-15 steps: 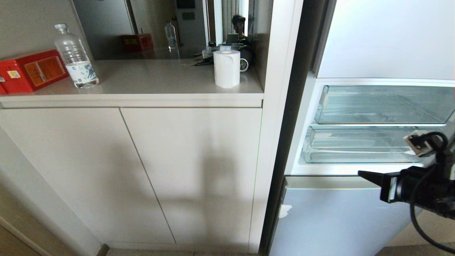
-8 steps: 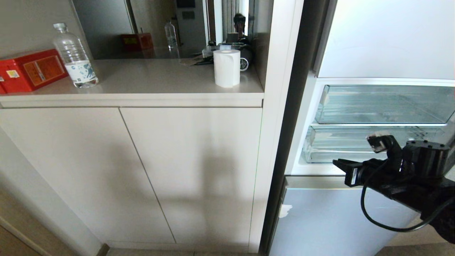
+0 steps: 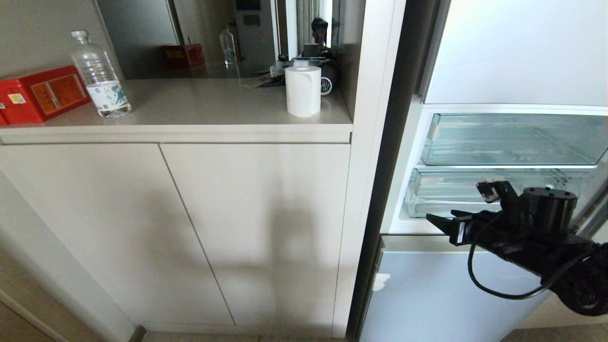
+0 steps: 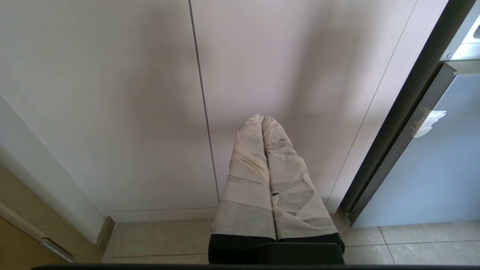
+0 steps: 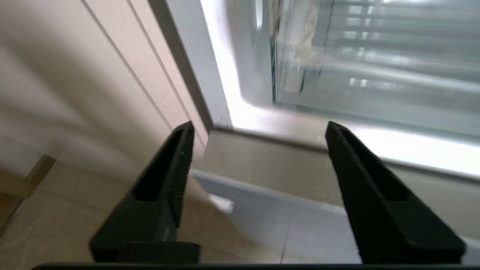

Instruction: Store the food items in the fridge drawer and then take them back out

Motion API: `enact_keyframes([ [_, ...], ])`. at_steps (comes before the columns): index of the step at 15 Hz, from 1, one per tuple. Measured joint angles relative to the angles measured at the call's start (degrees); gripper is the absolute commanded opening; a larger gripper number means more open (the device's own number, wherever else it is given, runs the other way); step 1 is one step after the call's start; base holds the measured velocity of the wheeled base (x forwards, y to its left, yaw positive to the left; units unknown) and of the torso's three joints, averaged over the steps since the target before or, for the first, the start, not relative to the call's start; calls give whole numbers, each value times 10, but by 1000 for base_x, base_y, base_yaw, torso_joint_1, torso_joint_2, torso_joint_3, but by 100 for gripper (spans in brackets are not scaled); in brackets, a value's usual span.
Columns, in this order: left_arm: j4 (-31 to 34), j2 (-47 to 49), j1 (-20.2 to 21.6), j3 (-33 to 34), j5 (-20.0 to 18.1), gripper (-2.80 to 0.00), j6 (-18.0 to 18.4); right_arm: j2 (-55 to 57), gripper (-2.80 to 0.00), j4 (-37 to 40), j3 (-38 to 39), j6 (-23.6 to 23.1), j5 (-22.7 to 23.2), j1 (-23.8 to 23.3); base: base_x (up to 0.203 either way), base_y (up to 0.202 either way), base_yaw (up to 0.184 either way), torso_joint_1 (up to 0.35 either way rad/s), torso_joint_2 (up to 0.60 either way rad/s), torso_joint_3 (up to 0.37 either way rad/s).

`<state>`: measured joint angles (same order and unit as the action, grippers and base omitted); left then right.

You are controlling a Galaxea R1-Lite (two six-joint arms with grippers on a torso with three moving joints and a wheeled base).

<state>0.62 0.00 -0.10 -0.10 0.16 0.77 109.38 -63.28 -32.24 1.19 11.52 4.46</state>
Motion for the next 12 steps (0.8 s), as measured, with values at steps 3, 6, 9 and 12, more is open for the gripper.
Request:
enact_keyframes([
  [3, 0, 0, 0, 0, 0, -280, 0, 32, 0, -73, -12, 2, -5, 0, 0, 0, 0, 0, 0, 0],
  [6, 0, 0, 0, 0, 0, -280, 0, 57, 0, -75, -30, 4, -8, 1, 0, 0, 0, 0, 0, 0],
  [9, 0, 0, 0, 0, 0, -280, 0, 80, 0, -75, -54, 5, -19, 1, 0, 0, 0, 0, 0, 0],
  [12, 0, 0, 0, 0, 0, -280, 0, 101, 0, -74, -81, 8, -24, 1, 0, 0, 0, 0, 0, 0],
])
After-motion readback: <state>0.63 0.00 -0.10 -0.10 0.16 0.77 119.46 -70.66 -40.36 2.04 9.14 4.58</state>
